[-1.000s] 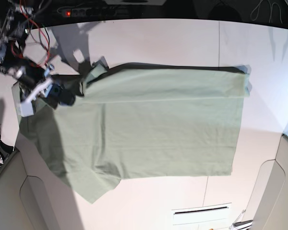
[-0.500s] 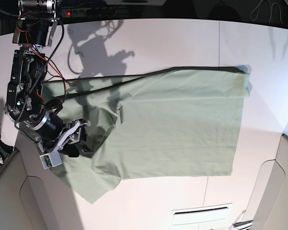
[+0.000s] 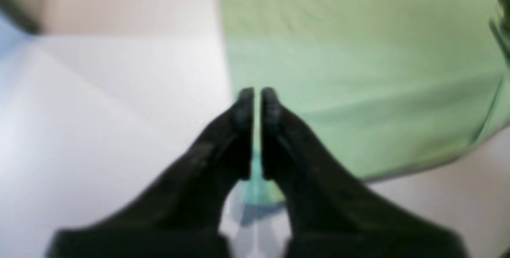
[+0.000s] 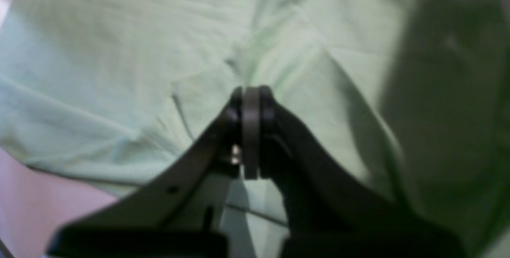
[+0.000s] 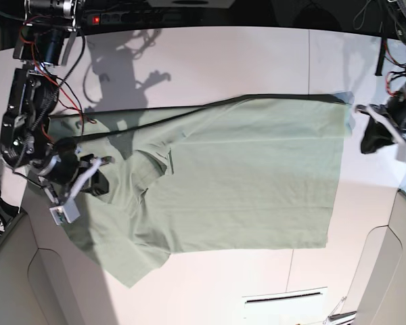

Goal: Fold the T-shirt properly
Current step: 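Grasp the hem corners of the shirt with both grippers, then pull the hem toward the robot and open both grippers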

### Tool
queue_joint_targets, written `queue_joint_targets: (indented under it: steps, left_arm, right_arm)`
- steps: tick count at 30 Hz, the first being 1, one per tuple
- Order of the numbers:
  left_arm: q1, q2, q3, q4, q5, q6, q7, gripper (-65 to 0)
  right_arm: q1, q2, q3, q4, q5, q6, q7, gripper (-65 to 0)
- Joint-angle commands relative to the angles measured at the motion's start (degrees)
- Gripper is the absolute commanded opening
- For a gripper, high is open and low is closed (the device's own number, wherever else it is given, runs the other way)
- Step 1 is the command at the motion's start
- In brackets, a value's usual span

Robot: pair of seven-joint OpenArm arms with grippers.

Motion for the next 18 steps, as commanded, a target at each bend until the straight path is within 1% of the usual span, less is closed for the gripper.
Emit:
queue_joint_targets:
  steps: [1, 3, 5, 6, 8, 11, 15, 18]
  left_arm:
    - [-0.4, -0.7, 1.5, 0.7, 1.2, 0.3, -1.6, -65.0]
    - [-0.5, 0.2, 5.4, -0.1, 5.2, 1.7, -3.7, -65.0]
    - [-0.9, 1.1, 8.8, -1.6, 9.0, 3.5, -6.0, -65.0]
    - [-1.2, 1.5, 10.3, -2.6, 10.7, 3.9, -6.6, -65.0]
    - [-2.4, 2.3, 12.7, -5.0, 13.4, 4.4, -6.6, -65.0]
    - [-3.9, 3.0, 14.8, -8.8, 16.1, 6.7, -6.6, -65.0]
    - [-4.3, 3.2, 15.1, -12.9, 16.8, 9.3, -3.9, -65.0]
    - [-4.2, 3.2, 15.1, -14.2, 16.7, 9.4, -0.4, -65.0]
  right_arm:
    - [0.3, 1.6, 1.1, 0.9, -0.3, 0.0, 1.3, -65.0]
    - [-1.1, 3.5, 2.1, 0.9, -3.3, -0.1, 2.8, -65.0]
    - [-3.1, 5.3, 2.3, 0.9, -6.2, -0.9, 5.6, -65.0]
    - [-4.2, 6.1, 2.3, 0.9, -6.8, -1.6, 7.1, -65.0]
    - [-6.2, 7.2, 2.3, 0.9, -7.5, -2.0, 9.2, -65.0]
    - [-8.3, 7.4, 2.3, 0.8, -9.1, -2.2, 10.2, -65.0]
    - [-10.0, 7.4, 2.3, -1.9, -11.3, -2.6, 10.6, -65.0]
    - [-10.3, 7.6, 2.3, -6.1, -11.1, -3.1, 10.6, -65.0]
